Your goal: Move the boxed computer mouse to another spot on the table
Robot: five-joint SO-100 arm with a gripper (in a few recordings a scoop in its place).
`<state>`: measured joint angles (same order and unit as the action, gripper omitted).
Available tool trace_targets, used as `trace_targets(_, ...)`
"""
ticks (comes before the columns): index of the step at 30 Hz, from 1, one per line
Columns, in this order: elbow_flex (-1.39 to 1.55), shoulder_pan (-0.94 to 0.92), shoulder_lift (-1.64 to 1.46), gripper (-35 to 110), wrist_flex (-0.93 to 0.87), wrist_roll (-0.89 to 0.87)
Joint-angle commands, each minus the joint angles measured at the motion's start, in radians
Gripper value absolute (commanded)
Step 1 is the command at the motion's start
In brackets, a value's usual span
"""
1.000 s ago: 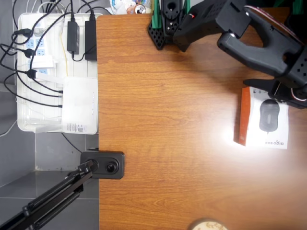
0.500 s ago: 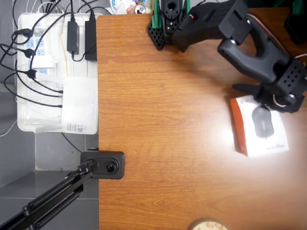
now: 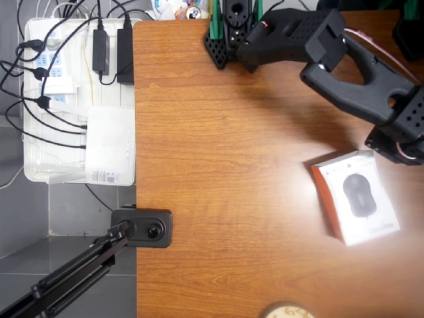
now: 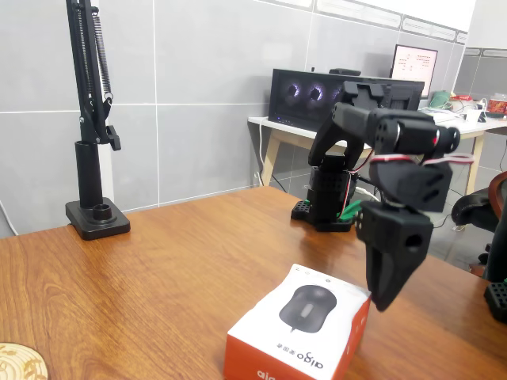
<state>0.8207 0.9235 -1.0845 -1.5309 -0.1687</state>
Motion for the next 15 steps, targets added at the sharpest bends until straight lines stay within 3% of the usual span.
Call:
trace_targets(1, -0.083, -0.018, -0.115, 0, -0.063, 0.035)
trace_targets(3, -0.071, -0.031, -0.172, 3, -0.081, 0.057)
trace_targets(5, -0.005, -0.040, -0.241, 17, -0.052, 0.067)
trace_targets(8, 0.258, -0.051, -0.425, 54, 0.160, 0.072)
trace_targets(10, 0.523, -0.060, -0.601, 85, 0.396, 0.072)
trace_targets(11, 0.612, -0.064, -0.661, 92, 0.459, 0.074)
trace_targets(15, 0.730, -0.067, -0.765, 89, 0.428, 0.080)
